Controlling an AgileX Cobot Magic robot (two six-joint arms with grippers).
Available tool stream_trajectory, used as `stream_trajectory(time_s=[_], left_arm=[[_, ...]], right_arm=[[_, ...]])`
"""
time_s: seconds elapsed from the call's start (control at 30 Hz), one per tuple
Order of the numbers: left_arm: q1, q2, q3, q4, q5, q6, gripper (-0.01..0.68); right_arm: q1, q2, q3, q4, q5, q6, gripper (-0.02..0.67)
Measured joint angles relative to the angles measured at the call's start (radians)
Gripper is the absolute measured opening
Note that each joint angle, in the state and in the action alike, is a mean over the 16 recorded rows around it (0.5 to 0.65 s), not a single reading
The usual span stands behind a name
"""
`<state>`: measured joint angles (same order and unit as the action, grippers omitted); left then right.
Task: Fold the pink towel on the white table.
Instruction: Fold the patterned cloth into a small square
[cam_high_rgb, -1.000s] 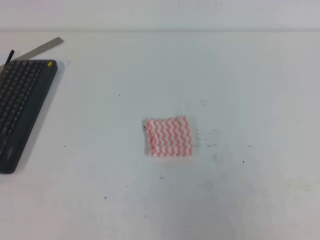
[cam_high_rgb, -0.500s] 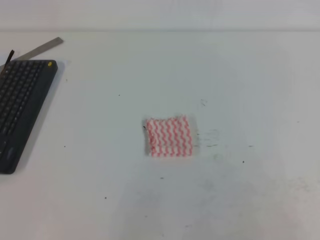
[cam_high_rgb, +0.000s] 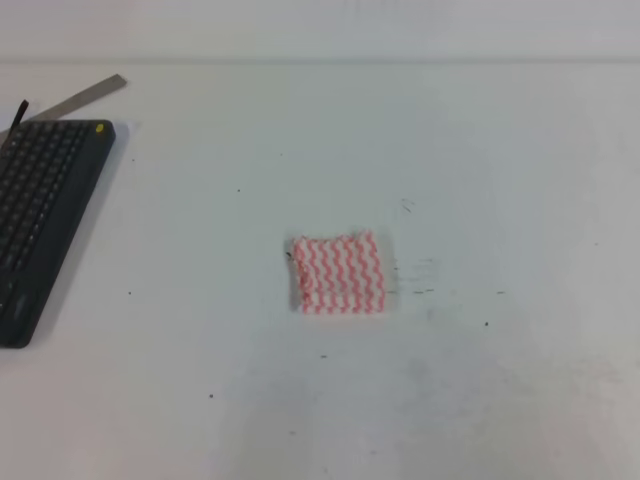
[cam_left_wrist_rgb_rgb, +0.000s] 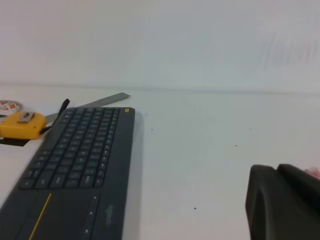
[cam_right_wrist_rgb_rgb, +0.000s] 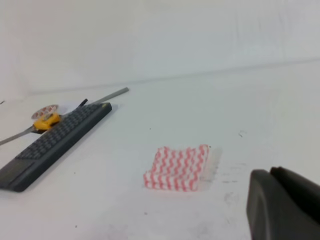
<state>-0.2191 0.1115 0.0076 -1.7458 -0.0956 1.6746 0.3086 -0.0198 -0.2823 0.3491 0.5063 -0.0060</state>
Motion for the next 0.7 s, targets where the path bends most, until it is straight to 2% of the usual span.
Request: stream_trajectory(time_s=[0.2,0.7], left_arm=[[0.000,0.000,0.001,0.000,0.000,0.001,-0.001],[0.000,-0.005,-0.002,-0.001,0.001,0.002,-0.001]], right_arm=[[-0.016,-0.002,0.037,-0.044,-0.031,0.000,-0.018],[-0.209,-0.001,0.234,-0.148,-0.329,0.001,-0.018]])
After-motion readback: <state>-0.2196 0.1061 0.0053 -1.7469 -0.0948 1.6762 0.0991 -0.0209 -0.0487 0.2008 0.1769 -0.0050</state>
